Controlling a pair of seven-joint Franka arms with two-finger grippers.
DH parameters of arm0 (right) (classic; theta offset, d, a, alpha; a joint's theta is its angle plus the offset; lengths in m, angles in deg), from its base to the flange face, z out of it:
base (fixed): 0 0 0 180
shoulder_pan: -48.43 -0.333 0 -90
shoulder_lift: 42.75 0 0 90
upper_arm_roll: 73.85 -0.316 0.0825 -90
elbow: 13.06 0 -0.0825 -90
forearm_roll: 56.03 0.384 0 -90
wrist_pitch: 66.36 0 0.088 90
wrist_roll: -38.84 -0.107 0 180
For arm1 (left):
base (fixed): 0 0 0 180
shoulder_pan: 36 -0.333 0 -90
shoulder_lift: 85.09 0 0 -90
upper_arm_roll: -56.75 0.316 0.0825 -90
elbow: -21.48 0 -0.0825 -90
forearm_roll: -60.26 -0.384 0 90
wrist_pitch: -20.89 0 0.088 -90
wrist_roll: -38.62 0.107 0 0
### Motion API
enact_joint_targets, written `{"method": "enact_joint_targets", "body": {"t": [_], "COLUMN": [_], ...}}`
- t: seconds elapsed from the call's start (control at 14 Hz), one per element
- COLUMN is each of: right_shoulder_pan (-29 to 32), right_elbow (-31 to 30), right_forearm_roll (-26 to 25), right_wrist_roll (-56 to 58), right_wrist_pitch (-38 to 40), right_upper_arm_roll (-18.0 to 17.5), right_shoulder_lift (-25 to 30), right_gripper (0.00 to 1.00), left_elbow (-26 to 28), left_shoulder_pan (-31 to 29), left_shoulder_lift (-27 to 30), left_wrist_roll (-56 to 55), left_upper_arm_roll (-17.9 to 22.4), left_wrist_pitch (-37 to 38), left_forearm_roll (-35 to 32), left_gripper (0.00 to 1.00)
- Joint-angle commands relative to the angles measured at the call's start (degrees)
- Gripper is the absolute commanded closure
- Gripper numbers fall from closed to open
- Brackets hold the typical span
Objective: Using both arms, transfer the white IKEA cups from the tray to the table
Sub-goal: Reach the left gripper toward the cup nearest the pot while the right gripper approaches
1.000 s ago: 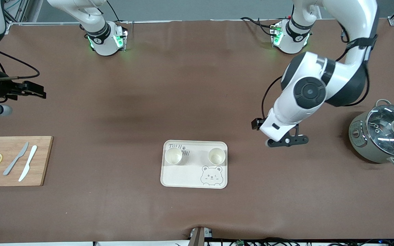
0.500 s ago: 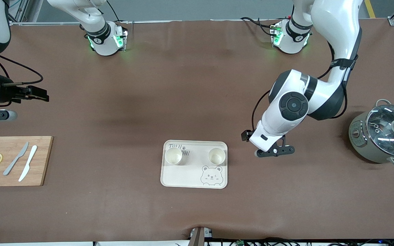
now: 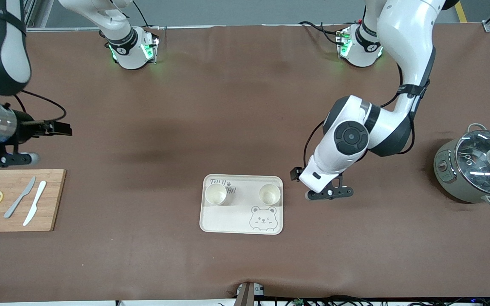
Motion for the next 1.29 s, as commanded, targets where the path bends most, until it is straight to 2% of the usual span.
{"method": "enact_joint_targets", "body": {"t": [0.0, 0.21, 0.57, 0.86, 1.21], "right_shoulder_pan": [-0.9, -2.4, -7.2, -10.8, -16.5], "right_elbow": [-0.1, -2.5, -2.9, -3.0, -3.7], "right_forearm_roll": [1.7, 6.6, 8.1, 9.5, 10.3], "right_wrist_roll": [-0.5, -10.0, -22.3, -29.0, -41.2], "right_wrist_pitch": [-1.9, -6.5, -9.6, -11.5, -20.4], "right_upper_arm_roll": [-0.2, -0.2, -0.2, -0.2, -0.2], "right_shoulder_lift": [-1.2, -2.0, -4.1, -5.1, -8.2], "right_gripper": [0.00, 0.00, 0.00, 0.00, 0.00], "left_elbow": [-4.2, -4.9, -5.4, -5.4, -5.4], "left_shoulder_pan": [1.3, 1.3, 2.9, 3.6, 4.0], "left_shoulder_lift": [-2.7, -4.0, -6.2, -8.7, -12.6], "left_wrist_roll": [-2.8, -3.6, -5.4, -8.6, -11.9], "left_upper_arm_roll": [0.4, 0.3, 0.4, 0.5, 0.5], "left_wrist_pitch": [-0.2, -2.1, -3.9, -8.7, -16.2], "left_forearm_roll": [-1.3, -1.3, -1.4, -1.4, -1.4], "left_gripper": [0.00, 0.00, 0.00, 0.00, 0.02]}}
